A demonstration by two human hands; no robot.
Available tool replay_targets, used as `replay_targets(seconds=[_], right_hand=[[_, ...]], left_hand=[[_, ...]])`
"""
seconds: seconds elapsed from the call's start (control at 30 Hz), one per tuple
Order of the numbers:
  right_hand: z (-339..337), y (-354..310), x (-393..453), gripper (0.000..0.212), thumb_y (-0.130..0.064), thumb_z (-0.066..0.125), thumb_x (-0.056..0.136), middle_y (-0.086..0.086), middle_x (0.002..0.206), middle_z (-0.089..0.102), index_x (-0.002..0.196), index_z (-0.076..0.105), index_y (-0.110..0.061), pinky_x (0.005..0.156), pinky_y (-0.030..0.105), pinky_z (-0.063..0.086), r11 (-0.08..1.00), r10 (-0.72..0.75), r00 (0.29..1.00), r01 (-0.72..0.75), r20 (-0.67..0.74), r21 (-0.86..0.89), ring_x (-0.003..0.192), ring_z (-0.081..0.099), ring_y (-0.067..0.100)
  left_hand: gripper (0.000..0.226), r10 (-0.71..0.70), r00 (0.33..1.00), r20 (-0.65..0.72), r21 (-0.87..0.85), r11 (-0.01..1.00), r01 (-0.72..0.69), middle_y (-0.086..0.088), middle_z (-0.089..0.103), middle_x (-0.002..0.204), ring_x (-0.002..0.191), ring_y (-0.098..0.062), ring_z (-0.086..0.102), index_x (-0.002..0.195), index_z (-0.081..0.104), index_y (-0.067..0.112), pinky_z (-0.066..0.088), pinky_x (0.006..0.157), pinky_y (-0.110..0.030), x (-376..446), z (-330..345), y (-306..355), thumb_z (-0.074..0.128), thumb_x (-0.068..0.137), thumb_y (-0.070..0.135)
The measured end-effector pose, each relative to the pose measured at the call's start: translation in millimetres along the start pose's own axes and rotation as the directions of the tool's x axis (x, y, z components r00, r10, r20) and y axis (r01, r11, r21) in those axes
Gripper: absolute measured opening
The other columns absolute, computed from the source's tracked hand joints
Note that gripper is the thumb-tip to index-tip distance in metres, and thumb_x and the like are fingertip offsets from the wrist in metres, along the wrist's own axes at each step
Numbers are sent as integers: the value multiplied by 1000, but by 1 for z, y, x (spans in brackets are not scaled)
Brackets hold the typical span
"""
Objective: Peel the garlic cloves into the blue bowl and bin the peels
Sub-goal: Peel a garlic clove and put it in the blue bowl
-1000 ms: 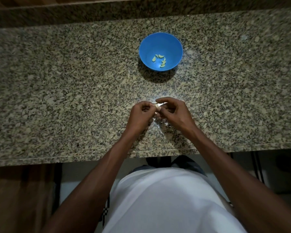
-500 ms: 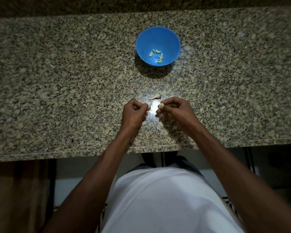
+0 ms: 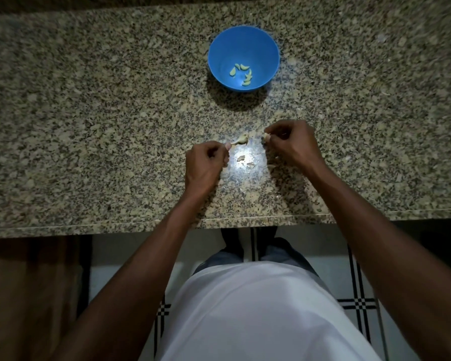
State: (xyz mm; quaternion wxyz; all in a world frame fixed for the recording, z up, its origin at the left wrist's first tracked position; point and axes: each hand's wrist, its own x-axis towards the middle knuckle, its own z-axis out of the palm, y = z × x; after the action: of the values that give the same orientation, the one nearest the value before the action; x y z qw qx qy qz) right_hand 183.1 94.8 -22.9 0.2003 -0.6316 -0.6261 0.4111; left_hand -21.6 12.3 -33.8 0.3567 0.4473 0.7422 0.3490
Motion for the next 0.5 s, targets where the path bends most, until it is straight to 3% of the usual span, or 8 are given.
replay_targets(seconds=[0.07,0.17,0.27,0.43,0.5], right_hand=[[-7,0,13,20,-9,69,96,10,106,79,112,79,-7,87,32,60,999,-1,1000,1,-6,-45,95,75,19],[-15,0,21,27,-4,60,97,15,111,78,117,78,-5,99,44,59,997,26,999,-24,21,-73,103,75,27],[-17,0,17,29,-5,59,97,14,114,78,119,77,-5,98,39,59,995,-3,1000,2,-13,-101,105,74,25],[-19,11,-12,28,-13,63,100,12,114,77,124,74,-5,84,33,60,998,-27,998,24,-58,-52,94,74,20],[-18,14,-24,29,-14,63,101,12,119,75,127,72,-5,90,34,60,999,-11,1000,10,-23,-37,100,73,20]], left_hand=[[22,84,996,-9,99,992,-83,-3,77,94,80,-10,70,109,77,11,56,70,-23,12,2,4,67,101,29],[31,201,974,107,226,949,-220,-7,66,112,98,-15,63,118,73,9,54,85,-26,27,5,6,75,93,28],[32,249,949,195,313,901,-301,-7,58,109,98,-19,58,111,73,9,50,84,-31,37,9,1,78,88,31],[19,315,934,166,321,879,-353,-1,55,100,90,-16,56,96,74,13,50,78,-33,51,14,-1,74,88,30],[18,308,940,146,303,891,-339,-4,58,100,90,-17,57,98,76,14,54,80,-39,56,16,1,73,90,29]])
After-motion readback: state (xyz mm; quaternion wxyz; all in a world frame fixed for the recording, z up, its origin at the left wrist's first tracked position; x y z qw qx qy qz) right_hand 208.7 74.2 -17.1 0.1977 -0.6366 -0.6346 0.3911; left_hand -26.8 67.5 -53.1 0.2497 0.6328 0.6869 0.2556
